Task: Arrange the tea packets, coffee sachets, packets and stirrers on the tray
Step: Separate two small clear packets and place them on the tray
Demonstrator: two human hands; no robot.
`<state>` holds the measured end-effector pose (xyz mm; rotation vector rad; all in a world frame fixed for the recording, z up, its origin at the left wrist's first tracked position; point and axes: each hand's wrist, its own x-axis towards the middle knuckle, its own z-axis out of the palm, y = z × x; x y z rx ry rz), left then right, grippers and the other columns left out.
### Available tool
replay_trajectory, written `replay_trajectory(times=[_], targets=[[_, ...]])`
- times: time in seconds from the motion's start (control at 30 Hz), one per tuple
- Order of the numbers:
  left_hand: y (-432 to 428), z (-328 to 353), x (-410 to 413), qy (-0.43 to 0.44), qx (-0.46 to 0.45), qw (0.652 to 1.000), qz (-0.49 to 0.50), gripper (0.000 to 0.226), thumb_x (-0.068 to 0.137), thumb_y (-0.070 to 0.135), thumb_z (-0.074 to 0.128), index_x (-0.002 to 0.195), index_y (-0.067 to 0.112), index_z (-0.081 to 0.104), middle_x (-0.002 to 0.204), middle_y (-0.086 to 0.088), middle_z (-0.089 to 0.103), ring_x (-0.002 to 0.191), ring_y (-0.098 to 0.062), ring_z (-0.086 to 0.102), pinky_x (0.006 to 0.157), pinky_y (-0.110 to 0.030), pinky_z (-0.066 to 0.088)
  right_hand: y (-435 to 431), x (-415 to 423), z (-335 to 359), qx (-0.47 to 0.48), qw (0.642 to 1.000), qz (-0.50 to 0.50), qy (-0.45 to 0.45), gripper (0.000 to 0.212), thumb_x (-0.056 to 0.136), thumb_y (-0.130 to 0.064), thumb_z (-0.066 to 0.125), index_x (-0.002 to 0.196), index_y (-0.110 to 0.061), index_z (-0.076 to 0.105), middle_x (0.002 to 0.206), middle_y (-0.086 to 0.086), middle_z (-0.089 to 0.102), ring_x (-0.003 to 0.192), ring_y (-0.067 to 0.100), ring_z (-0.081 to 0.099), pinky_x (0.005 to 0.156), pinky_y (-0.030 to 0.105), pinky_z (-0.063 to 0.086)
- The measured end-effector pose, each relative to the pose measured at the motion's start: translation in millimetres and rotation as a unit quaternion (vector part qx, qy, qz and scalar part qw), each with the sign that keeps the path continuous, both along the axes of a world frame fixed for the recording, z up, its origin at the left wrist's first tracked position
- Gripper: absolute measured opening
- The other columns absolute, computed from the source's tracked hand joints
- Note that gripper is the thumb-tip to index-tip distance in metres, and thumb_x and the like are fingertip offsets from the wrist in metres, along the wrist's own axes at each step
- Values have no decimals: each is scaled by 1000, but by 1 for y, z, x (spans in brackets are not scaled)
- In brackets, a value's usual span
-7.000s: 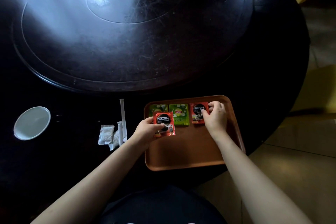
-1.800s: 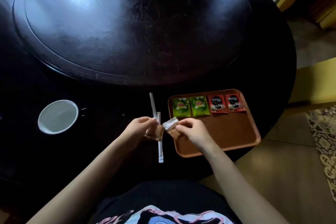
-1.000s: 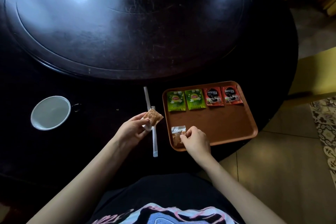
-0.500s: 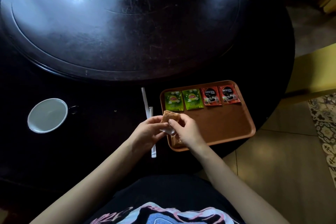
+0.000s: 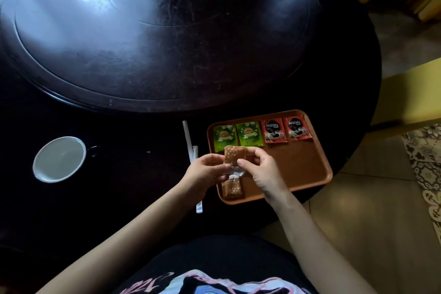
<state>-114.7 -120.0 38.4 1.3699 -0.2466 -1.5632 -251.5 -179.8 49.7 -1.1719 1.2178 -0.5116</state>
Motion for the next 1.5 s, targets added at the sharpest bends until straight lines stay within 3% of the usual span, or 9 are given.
replay_trajectory(times=[0.13, 0.37, 0.53, 0.7, 0.8, 0.93, 1.13, 1.3, 1.5], targets=[[-4, 2, -5, 15, 4, 1000, -23, 19, 73, -9, 65, 86, 6, 62, 80, -8, 68, 63, -12, 69, 54, -18, 55, -10, -9, 2, 27, 999, 12, -12, 13, 82, -4, 61, 89, -13, 66, 88, 8, 70, 81, 18, 65, 68, 24, 55], [-2, 2, -12, 53, 21, 998, -23, 16, 80, 0, 61, 96, 4, 63, 73, -5, 71, 59, -9, 67, 55, -18, 56, -10, -19, -3, 58, 998, -2, -22, 15, 80, -2, 63, 93, -10, 63, 92, 14, 68, 81, 21, 64, 72, 34, 54], [-6, 4, -10, -111, 2, 992, -54, 9, 81, 9, 63, 82, 16, 69, 76, -2, 71, 68, -13, 69, 59, -22, 57, -9, -32, 2, 59, 989, 135, 22, 26, 78, -11, 67, 102, -17, 60, 102, 12, 67, 90, 18, 64, 68, 27, 52], [-16, 11, -16, -293, -80, 938, -167, 14, 77, 19, 69, 73, 33, 70, 81, 0, 71, 76, -10, 68, 65, -20, 56, -18, -34, 15, -18, 976, 200, 83, 13, 84, -21, 64, 94, -13, 66, 91, 8, 71, 81, 17, 66, 71, 31, 54], [-19, 12, -21, -274, -80, 948, -139, 11, 77, 18, 70, 81, 28, 68, 82, 3, 71, 78, -9, 67, 65, -18, 56, -22, -31, 19, -49, 970, 201, 128, 11, 83, -18, 64, 85, -8, 67, 82, 11, 70, 75, 20, 67, 67, 33, 56], [-19, 10, -22, -209, -42, 967, -138, 19, 77, 14, 70, 94, 11, 65, 87, -6, 70, 76, -14, 68, 61, -20, 56, -21, -26, 14, -15, 994, 72, 76, 14, 83, -14, 65, 86, -1, 65, 80, 15, 68, 66, 19, 66, 53, 29, 57], [-18, 4, -17, -221, -21, 971, -91, 9, 77, 12, 69, 85, 14, 66, 83, -4, 69, 72, -13, 66, 60, -17, 55, -22, -33, 4, 5, 994, 82, 76, 4, 81, -8, 66, 85, -8, 67, 85, 9, 68, 81, 19, 65, 75, 30, 56], [-10, -14, 6, -442, 25, 896, -29, 10, 79, 14, 65, 86, 19, 65, 84, 4, 66, 77, -4, 60, 61, -12, 44, -33, -46, -17, -28, 981, 38, 189, 13, 80, -5, 65, 92, 0, 67, 97, 19, 70, 88, 26, 64, 83, 39, 53], [14, -42, 18, -571, 80, 815, -60, 39, 79, 18, 66, 114, 10, 51, 111, -12, 51, 98, -20, 52, 74, -24, 40, -31, -53, -42, -49, 946, 106, 301, 15, 78, -13, 67, 92, -7, 68, 97, 10, 70, 84, 19, 61, 71, 25, 44]])
